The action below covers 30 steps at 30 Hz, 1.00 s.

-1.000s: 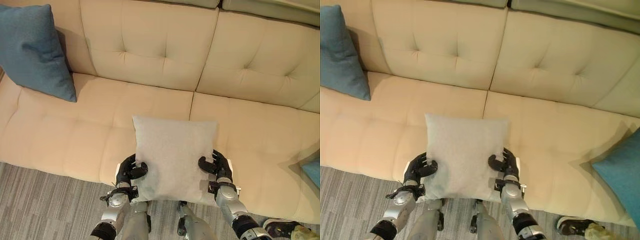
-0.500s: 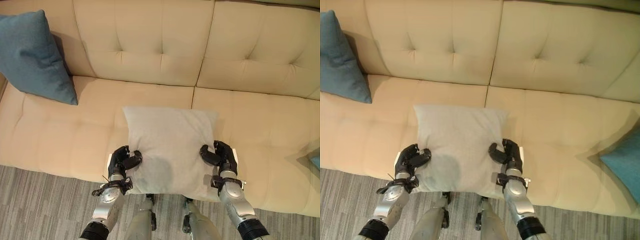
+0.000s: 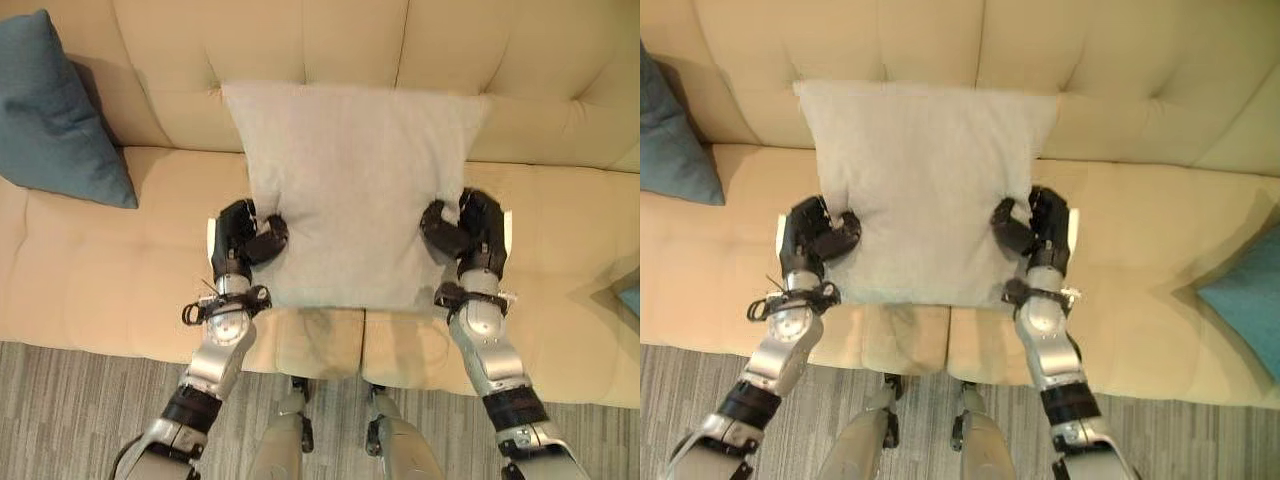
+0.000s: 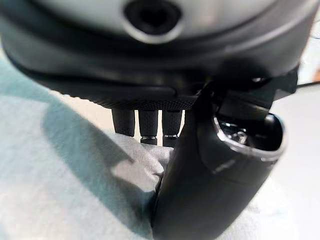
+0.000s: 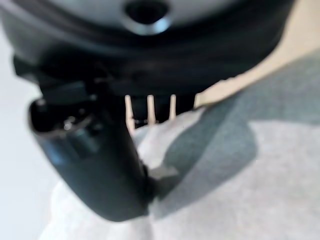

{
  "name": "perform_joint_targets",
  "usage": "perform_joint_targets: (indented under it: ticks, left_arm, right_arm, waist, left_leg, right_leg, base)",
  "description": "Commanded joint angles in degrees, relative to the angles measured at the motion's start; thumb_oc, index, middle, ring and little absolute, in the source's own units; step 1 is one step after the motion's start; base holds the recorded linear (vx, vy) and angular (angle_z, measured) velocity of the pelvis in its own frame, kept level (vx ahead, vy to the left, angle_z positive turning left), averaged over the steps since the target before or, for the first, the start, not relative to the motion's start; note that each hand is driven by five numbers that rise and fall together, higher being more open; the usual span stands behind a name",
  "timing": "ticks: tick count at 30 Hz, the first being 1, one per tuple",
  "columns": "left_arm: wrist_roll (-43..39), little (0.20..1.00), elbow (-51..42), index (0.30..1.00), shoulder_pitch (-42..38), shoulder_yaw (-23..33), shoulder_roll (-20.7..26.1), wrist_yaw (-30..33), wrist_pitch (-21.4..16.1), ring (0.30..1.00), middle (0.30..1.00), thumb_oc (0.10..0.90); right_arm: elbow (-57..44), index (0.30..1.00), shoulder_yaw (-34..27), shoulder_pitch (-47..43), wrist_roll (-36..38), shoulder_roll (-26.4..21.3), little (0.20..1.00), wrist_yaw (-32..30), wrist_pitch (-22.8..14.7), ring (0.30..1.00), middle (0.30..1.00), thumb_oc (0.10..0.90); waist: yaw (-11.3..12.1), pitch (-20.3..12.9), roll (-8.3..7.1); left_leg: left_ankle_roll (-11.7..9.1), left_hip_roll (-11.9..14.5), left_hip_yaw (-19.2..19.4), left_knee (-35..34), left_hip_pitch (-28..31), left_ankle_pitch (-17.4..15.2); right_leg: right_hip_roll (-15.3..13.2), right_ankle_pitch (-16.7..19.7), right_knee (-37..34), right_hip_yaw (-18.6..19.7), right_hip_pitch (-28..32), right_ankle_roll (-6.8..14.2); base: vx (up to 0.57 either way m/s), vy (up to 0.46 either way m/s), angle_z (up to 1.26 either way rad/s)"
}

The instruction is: Pick up all the scattered cushions and arrange them neatly on the sofa.

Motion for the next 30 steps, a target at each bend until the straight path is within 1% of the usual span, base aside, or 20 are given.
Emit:
perform_joint_targets:
  ticks: [1,2,6,7,9,10,11,12,15,17,18,20,22,23,25,27,28,29,30]
  left_arm:
    - [8.93,0.300,-7.67,0.300,-13.38,-6.08,1.99,2.47,-9.29,0.300,0.300,0.400]
    - [9.41,0.300,-5.93,0.300,-17.01,-6.69,2.60,3.43,-9.22,0.300,0.300,0.400]
    - [9.40,0.300,-5.92,0.300,-17.03,-6.69,2.60,3.43,-9.23,0.300,0.300,0.400]
    - [13.34,0.300,1.04,0.300,-29.55,-8.06,4.48,9.11,-8.22,0.300,0.300,0.400]
    - [13.33,0.300,1.08,0.300,-29.61,-8.07,4.48,9.11,-8.24,0.300,0.300,0.400]
    - [15.93,0.300,5.07,0.300,-34.69,-9.52,5.23,11.35,-6.80,0.300,0.300,0.400]
    - [15.85,0.900,11.55,0.900,-41.81,-11.74,5.51,11.64,-5.95,0.900,0.900,0.800]
    - [15.68,0.900,14.04,0.900,-44.44,-12.94,5.48,11.71,-5.34,0.900,0.900,0.800]
    - [13.50,0.900,19.17,0.900,-49.86,-14.93,5.23,10.10,-4.71,0.900,0.900,0.800]
    - [12.18,0.900,21.72,0.900,-51.90,-15.94,4.93,8.55,-4.90,0.900,0.900,0.800]
    - [11.19,0.900,23.63,0.900,-52.52,-16.52,4.94,7.43,-4.73,0.900,0.900,0.800]
    - [10.17,0.900,24.89,0.900,-53.33,-16.72,4.91,6.82,-4.83,0.900,0.900,0.800]
    - [7.83,0.900,27.39,0.900,-53.54,-16.97,5.47,4.55,-4.38,0.900,0.900,0.800]
    - [7.80,0.900,27.23,0.900,-52.01,-16.42,6.24,3.54,-3.83,0.900,0.900,0.800]
    - [7.44,0.900,27.18,0.900,-51.28,-16.03,6.52,3.19,-3.78,0.900,0.900,0.800]
    - [7.35,0.900,26.73,0.900,-48.81,-15.01,7.39,2.60,-3.60,0.900,0.900,0.800]
    - [6.96,0.900,26.03,0.900,-47.13,-14.24,7.68,2.23,-3.69,0.900,0.900,0.800]
    - [7.22,0.900,24.74,0.900,-43.70,-12.88,8.71,1.69,-3.55,0.900,0.900,0.800]
    - [7.25,0.900,24.63,0.900,-43.55,-12.85,8.71,1.71,-3.51,0.900,0.900,0.800]
  right_arm:
    - [-8.35,0.300,7.06,-12.07,-9.28,2.17,0.300,-2.43,-9.32,0.300,0.300,0.400]
    - [-6.67,0.300,7.39,-15.48,-10.41,1.36,0.300,-3.94,-9.12,0.300,0.300,0.400]
    - [-6.66,0.300,7.39,-15.50,-10.41,1.36,0.300,-3.94,-9.12,0.300,0.300,0.400]
    - [-1.54,0.300,8.51,-26.85,-17.65,-0.97,0.300,-12.04,-7.87,0.300,0.300,0.400]
    - [-1.50,0.300,8.51,-26.91,-17.65,-0.98,0.300,-12.05,-7.89,0.300,0.300,0.400]
    - [1.32,0.300,9.55,-30.95,-20.82,-1.98,0.300,-15.47,-6.82,0.300,0.300,0.400]
    - [5.72,0.446,11.49,-36.08,-22.92,-3.17,0.446,-17.46,-5.18,0.446,0.446,0.497]
    - [8.07,0.900,12.96,-38.42,-22.95,-3.45,0.900,-17.87,-4.39,0.900,0.900,0.800]
    - [13.57,0.900,15.36,-43.25,-21.06,-4.48,0.900,-16.61,-1.97,0.900,0.900,0.800]
    - [17.60,0.900,17.73,-46.05,-19.46,-5.62,0.900,-15.01,-1.20,0.900,0.900,0.800]
    - [19.38,0.900,19.24,-47.01,-18.70,-6.28,0.900,-13.83,-0.80,0.900,0.900,0.800]
    - [20.69,0.900,19.80,-47.94,-17.48,-6.10,0.900,-13.04,-0.64,0.900,0.900,0.800]
    - [22.73,0.900,21.21,-48.57,-15.35,-6.92,0.900,-10.77,0.01,0.900,0.900,0.800]
    - [22.10,0.900,21.55,-47.27,-15.17,-7.53,0.900,-9.54,0.50,0.900,0.900,0.800]
    - [21.88,0.900,21.44,-46.60,-14.82,-7.61,0.900,-8.76,0.59,0.900,0.900,0.800]
    - [21.18,0.900,21.24,-44.99,-14.61,-7.61,0.900,-7.56,0.73,0.900,0.900,0.800]
    - [20.76,0.900,21.11,-43.80,-14.45,-7.52,0.900,-6.80,0.68,0.900,0.900,0.800]
    - [19.54,0.900,20.33,-41.07,-14.67,-7.68,0.900,-5.86,0.59,0.900,0.900,0.800]
    - [19.44,0.900,20.32,-40.94,-14.70,-7.66,0.900,-5.86,0.63,0.900,0.900,0.800]
  waist:
    - [-0.09,-4.59,-4.32]
    - [-0.04,-4.40,-4.34]
    - [-0.03,-4.38,-4.34]
    - [-0.20,-4.37,-4.18]
    - [-0.19,-4.36,-4.18]
    - [-0.55,-4.56,-4.18]
    - [-1.01,-4.22,-4.22]
    - [-1.21,-4.18,-4.23]
    - [-1.29,-3.32,-4.42]
    - [-1.34,-2.75,-4.72]
    - [-1.40,-2.51,-4.82]
    - [-1.40,-2.26,-4.83]
    - [-1.45,-1.61,-4.73]
    - [-1.51,-1.32,-4.71]
    - [-1.56,-1.35,-4.64]
    - [-1.49,-1.17,-4.60]
    - [-1.44,-1.00,-4.59]
    - [-1.33,-0.95,-4.48]
    - [-1.34,-1.03,-4.47]
  left_leg:
    - [1.50,-3.41,0.52,7.63,-2.62,-11.60]
    - [1.47,-3.42,0.48,7.60,-3.16,-11.46]
    - [1.47,-3.42,0.49,7.60,-3.16,-11.47]
    - [1.07,-3.60,0.25,6.79,-6.03,-10.39]
    - [1.07,-3.60,0.25,6.81,-6.07,-10.40]
    - [0.85,-3.66,0.26,6.32,-7.15,-9.90]
    - [0.64,-3.69,0.14,5.93,-8.89,-9.10]
    - [0.59,-3.77,0.16,5.54,-9.51,-8.76]
    - [0.58,-3.63,0.13,4.75,-11.77,-7.83]
    - [0.50,-3.62,0.20,4.85,-12.90,-7.56]
    - [0.47,-3.73,0.18,4.69,-13.22,-7.42]
    - [0.42,-3.71,0.17,4.61,-13.69,-7.25]
    - [0.27,-3.80,0.13,3.88,-14.37,-6.57]
    - [0.23,-3.85,-0.02,3.16,-14.48,-6.26]
    - [0.21,-3.85,-0.06,2.86,-14.47,-6.09]
    - [0.17,-3.78,-0.13,2.19,-14.35,-5.78]
    - [0.16,-3.80,-0.16,1.86,-14.21,-5.62]
    - [0.07,-3.67,-0.23,1.41,-13.76,-5.49]
    - [0.06,-3.67,-0.23,1.36,-13.73,-5.48]
  right_leg:
    - [-5.39,-7.47,5.13,-0.97,-1.02,5.16]
    - [-5.44,-7.38,5.25,-0.78,-1.64,5.23]
    - [-5.44,-7.38,5.25,-0.77,-1.64,5.23]
    - [-5.33,-6.54,5.02,-0.31,-4.93,5.50]
    - [-5.33,-6.55,5.05,-0.31,-4.98,5.50]
    - [-5.37,-6.01,4.58,-0.02,-5.96,5.57]
    - [-5.14,-5.15,4.05,0.40,-7.66,5.85]
    - [-4.99,-4.73,3.59,0.49,-8.18,6.06]
    - [-4.70,-3.67,2.51,0.59,-10.39,6.43]
    - [-4.70,-3.29,2.20,0.74,-11.30,6.58]
    - [-4.65,-3.07,2.07,0.81,-11.87,6.57]
    - [-4.65,-2.79,1.93,0.96,-12.35,6.63]
    - [-4.46,-2.26,1.47,0.87,-13.20,6.80]
    - [-4.25,-2.06,1.13,0.95,-13.58,6.83]
    - [-4.14,-1.99,0.98,0.92,-13.72,6.81]
    - [-4.00,-1.89,0.79,0.87,-13.80,6.79]
    - [-3.90,-1.89,0.69,0.76,-13.80,6.75]
    - [-3.83,-1.97,0.58,0.65,-13.64,6.65]
    - [-3.82,-1.97,0.56,0.64,-13.61,6.65]
  base:
    - [0.04,0.057,-0.24]
    - [0.03,0.032,-0.14]
    - [0.01,0.012,-0.01]
    - [0.05,0.050,0.02]
    - [0.03,0.030,0.11]
    - [0.01,0.027,0.05]
    - [0.00,0.040,0.04]
    - [-0.01,0.027,0.12]
    - [-0.02,0.000,0.18]
    - [-0.03,-0.015,-0.17]
    - [-0.01,-0.009,-0.54]
    - [-0.01,-0.002,-0.31]
    - [-0.01,-0.011,0.09]
    - [-0.01,-0.019,0.12]
    - [0.00,-0.009,-0.03]
    - [0.00,-0.018,-0.01]
    - [0.00,-0.043,-0.03]
    - [0.00,-0.037,0.02]
    - [0.00,0.000,0.00]
